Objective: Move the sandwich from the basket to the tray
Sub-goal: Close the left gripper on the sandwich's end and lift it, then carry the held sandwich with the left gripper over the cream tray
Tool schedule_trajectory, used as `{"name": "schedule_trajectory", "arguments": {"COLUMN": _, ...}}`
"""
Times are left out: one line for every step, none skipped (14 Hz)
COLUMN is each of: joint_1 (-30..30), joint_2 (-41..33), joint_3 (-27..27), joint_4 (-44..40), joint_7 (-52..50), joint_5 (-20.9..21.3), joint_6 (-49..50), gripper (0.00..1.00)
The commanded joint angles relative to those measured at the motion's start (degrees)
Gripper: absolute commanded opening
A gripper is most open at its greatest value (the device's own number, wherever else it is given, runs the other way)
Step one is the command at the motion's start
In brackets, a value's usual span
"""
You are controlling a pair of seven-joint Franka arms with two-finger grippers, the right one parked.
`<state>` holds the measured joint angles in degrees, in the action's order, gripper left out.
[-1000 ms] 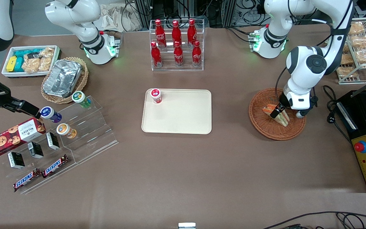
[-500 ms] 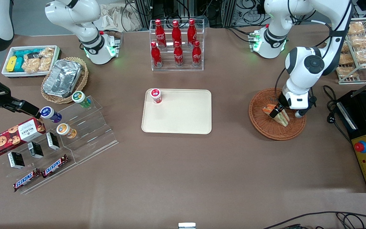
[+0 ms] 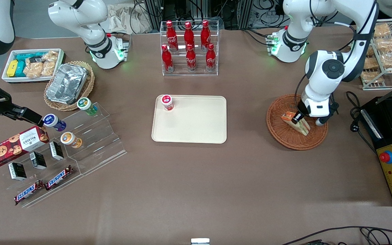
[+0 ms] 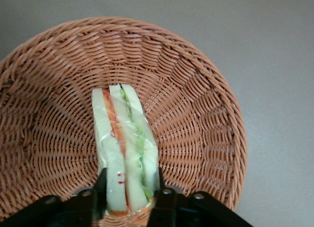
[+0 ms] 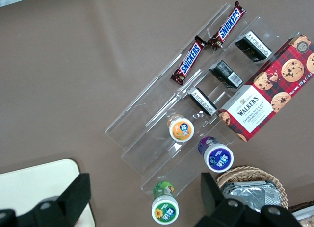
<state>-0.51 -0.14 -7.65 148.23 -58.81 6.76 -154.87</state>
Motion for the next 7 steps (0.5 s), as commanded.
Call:
{"name": "schedule_trajectory", "arguments": {"joint_1": -0.72, "joint_2": -2.75, "joint_3": 0.53, "joint_4": -0.22, "joint_7": -2.1, "joint_5": 2.55, "joint_6": 2.19, "gripper": 0.05}}
{"name": "schedule_trajectory", "arguments": {"joint_1": -0.72, "joint_2": -3.37, "joint_3": 0.44, "joint_4": -1.79, "joint_7": -2.1, "joint_5": 4.03, "joint_6": 5.51, "gripper": 0.05}}
{"name": "schedule_trajectory", "arguments": {"joint_1": -0.72, "joint_2": -3.55, "joint_3": 0.27, "joint_4": -4.68, "joint_7": -2.01, "joint_5": 5.18, "joint_6": 10.25, "gripper": 0.03}}
{"name": "schedule_trajectory", "arguments": {"joint_1": -0.72, "joint_2": -3.38, "joint_3": -0.08, "joint_4": -8.62, "joint_7": -1.92, "joint_5": 5.36, "joint_6": 16.3, "gripper": 0.0}}
{"name": "schedule_trajectory", "arguments": {"joint_1": -1.07, "joint_2": -3.12, "joint_3": -0.61, "joint_4": -13.45, "joint_7": -1.57, "joint_5": 5.36, "joint_6": 22.71, "gripper": 0.0}}
{"name": "schedule_trajectory", "arguments": {"joint_1": -1.42, "joint_2": -2.77, "joint_3": -0.7, "joint_4": -17.93, "joint_7": -1.31, "joint_5": 5.28, "joint_6": 28.52, "gripper": 0.0}}
{"name": "schedule_trajectory", "arguments": {"joint_1": -1.51, "joint_2": -2.42, "joint_3": -0.79, "joint_4": -22.24, "joint_7": -1.13, "joint_5": 5.19, "joint_6": 33.79, "gripper": 0.0}}
